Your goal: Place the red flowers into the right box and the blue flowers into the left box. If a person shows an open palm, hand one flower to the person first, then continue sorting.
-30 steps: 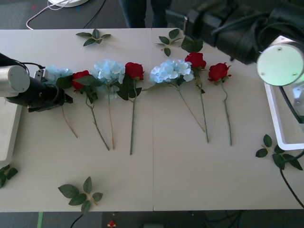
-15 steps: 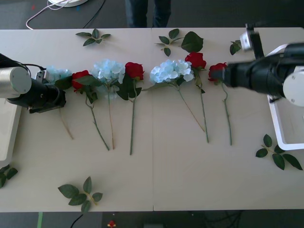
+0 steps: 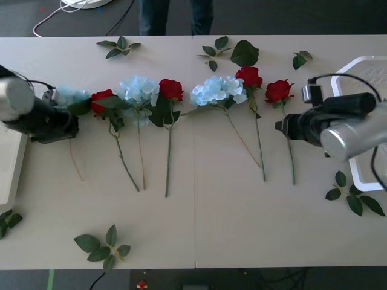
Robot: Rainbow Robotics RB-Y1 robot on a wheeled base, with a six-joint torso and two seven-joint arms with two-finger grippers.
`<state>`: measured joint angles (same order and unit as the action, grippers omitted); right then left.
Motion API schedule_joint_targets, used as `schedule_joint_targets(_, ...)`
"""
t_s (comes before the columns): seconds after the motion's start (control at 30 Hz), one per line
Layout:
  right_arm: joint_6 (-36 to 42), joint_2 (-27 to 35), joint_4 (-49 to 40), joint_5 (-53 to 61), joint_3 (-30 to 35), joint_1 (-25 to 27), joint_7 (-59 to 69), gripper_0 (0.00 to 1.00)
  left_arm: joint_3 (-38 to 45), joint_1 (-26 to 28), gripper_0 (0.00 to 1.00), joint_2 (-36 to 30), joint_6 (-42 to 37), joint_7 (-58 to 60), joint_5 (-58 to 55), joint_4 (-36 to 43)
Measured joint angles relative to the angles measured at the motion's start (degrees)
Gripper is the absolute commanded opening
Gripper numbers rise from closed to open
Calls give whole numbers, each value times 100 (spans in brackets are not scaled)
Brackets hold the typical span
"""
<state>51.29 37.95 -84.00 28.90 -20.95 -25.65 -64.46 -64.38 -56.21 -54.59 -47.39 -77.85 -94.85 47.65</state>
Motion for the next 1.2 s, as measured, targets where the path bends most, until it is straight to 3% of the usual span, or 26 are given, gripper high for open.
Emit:
schedule_joint_targets(0.27, -435, -600, 1347, -392, 1, -547, 0, 100, 2200, -22, 0, -779, -2187, -1276, 212, 491)
schedule_joint_targets(0.43, -849, -799, 1960, -531, -15, -908, 0, 100, 3177, -26, 0, -1345, -3330, -1281, 699, 589)
schedule_joint_targets(0.47, -915, -820, 2065, -533, -33, -980, 0, 55, 3376, -21, 0, -1467, -3472, -1281, 810, 588)
schedule_joint_targets(0.5, -982, -839, 2174, -533, -60, -1049, 0, 0, 3592, 8, 0, -1583, -3606, -1282, 905, 587)
schedule_joint_targets(0.8, -1193, -847, 2438, -533, -230, -1231, 0, 0, 6314, 1225, 0, -1892, -4243, -1527, 1353, 585)
schedule_joint_targets(1.2, -1201, -849, 2373, -444, -233, -1232, 0, 0, 6289, 1347, 0, -1901, -4268, -1572, 1371, 573)
